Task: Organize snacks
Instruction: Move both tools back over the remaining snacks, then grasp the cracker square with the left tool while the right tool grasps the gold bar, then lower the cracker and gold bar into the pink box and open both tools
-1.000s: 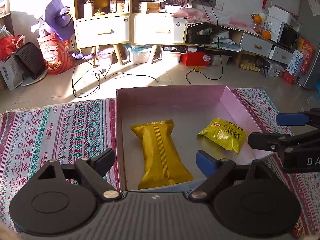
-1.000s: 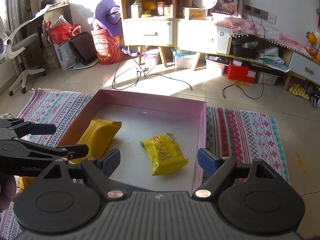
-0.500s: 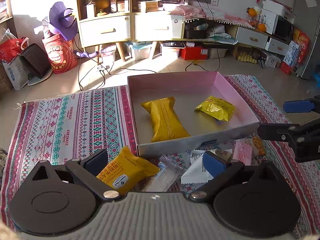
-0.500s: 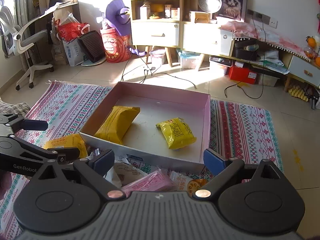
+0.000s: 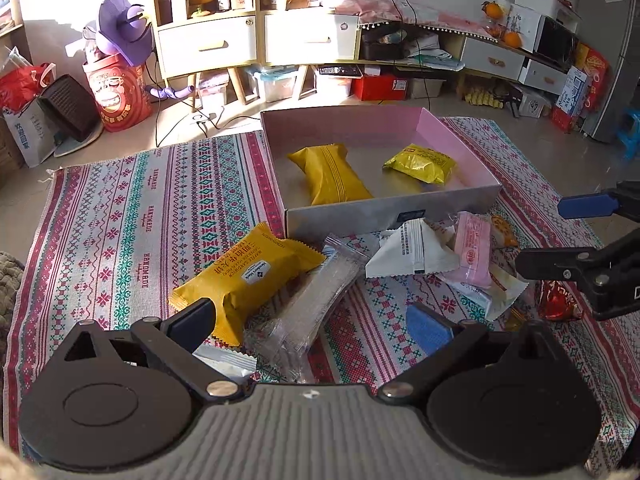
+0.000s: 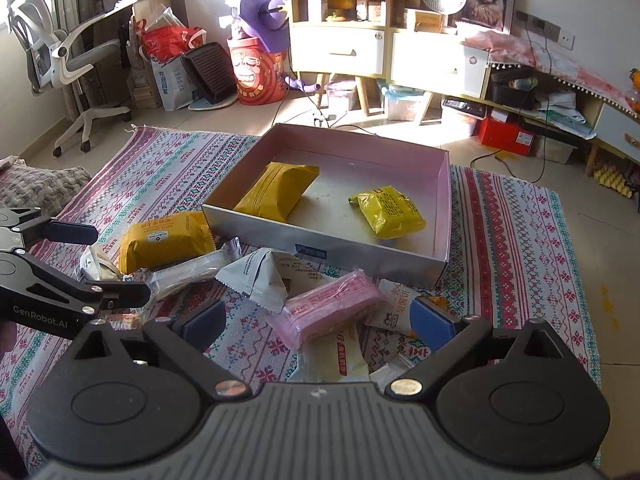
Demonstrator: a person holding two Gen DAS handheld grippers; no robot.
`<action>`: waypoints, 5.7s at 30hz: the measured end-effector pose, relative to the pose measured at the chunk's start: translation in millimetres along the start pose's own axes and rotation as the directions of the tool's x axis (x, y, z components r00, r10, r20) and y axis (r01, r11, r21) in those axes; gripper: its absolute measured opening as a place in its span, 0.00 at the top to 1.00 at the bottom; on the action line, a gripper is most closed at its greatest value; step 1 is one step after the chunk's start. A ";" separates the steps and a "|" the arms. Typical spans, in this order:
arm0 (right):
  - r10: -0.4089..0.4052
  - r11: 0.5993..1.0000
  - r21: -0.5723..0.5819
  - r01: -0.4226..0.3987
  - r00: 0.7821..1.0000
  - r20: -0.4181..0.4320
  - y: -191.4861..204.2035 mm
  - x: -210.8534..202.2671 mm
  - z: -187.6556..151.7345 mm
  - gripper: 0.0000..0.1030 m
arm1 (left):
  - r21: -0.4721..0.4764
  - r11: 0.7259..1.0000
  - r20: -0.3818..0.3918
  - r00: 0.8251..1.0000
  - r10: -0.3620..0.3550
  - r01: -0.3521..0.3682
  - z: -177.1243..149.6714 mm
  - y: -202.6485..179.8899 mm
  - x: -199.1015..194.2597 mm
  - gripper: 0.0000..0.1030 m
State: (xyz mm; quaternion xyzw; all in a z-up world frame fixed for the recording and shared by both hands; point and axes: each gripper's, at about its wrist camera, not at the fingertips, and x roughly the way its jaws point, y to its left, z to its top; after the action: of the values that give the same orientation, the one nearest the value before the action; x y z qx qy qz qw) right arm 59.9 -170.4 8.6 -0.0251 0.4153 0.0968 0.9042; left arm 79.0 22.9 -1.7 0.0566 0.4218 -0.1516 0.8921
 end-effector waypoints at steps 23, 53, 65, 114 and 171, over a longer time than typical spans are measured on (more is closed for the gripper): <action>0.074 0.997 -0.009 -0.080 0.959 -0.273 17.4 21.2 -41.9 0.07 | 0.006 0.997 -0.125 0.989 -0.076 0.078 -35.6 19.4 -9.0 0.06; 0.008 0.999 0.038 0.004 0.950 -0.313 26.9 45.3 -48.5 0.28 | 0.097 0.984 -0.266 0.956 -0.120 0.151 -47.6 11.3 26.5 0.37; -0.015 1.000 0.013 0.020 0.957 -0.291 29.3 39.5 -46.4 0.74 | -0.128 0.988 -0.260 0.959 -0.114 0.083 -38.8 14.7 32.4 0.29; 0.070 0.970 0.235 -0.062 0.997 -0.029 -15.1 2.8 30.2 0.75 | -0.151 0.987 -0.063 0.995 -0.074 0.064 23.5 -5.3 6.0 0.54; -0.043 0.960 0.277 0.036 0.999 0.017 -60.4 36.7 60.3 0.25 | 0.026 0.998 0.020 0.998 -0.063 0.062 70.1 -48.3 41.6 0.10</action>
State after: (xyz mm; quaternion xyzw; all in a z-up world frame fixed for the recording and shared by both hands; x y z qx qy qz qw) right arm 140.1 -216.3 18.2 0.0941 0.4140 0.0201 0.9052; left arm 140.1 -48.2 12.2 0.0533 0.4122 -0.1854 0.8904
